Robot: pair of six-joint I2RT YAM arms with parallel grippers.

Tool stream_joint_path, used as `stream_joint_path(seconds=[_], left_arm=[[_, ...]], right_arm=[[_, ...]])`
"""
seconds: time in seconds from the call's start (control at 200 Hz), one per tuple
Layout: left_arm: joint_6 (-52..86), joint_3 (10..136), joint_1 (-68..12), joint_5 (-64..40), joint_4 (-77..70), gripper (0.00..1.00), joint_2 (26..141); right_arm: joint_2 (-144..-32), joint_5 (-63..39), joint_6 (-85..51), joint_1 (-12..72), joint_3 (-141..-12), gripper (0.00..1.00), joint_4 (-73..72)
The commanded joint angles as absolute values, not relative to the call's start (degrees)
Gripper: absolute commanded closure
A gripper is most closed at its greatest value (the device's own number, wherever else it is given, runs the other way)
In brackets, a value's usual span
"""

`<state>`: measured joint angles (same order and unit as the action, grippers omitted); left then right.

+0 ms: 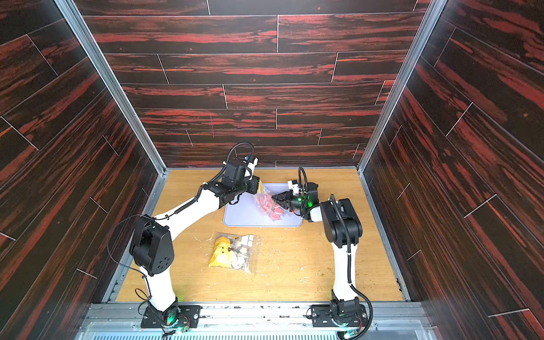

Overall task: Pour cookies out of the ziploc bag
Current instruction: 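Pour the cookies out of the ziploc bag onto the tray.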

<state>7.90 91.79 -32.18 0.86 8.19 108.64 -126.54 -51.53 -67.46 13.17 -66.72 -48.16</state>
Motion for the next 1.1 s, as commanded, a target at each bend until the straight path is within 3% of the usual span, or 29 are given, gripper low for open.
stream_joint_path(seconds=[0.0, 0.356, 1.097], left_arm=[[7.4, 94.4, -32.5, 0.3, 7.8, 1.0, 107.3], [7.0, 98.9, -33.6, -0.1, 8.8, 1.0, 109.5], [6.7, 101.6, -34.9, 0.3, 8.4, 1.0, 111.5]], right_arm=[[-129.6, -52.1, -68.6, 13.1, -67.6, 0.88, -50.9], [-127.7, -51.8, -67.1, 10.4, -66.3, 0.95, -50.0], [-122.8, -52.4, -62.7, 8.3, -65.1, 0.96, -44.5]])
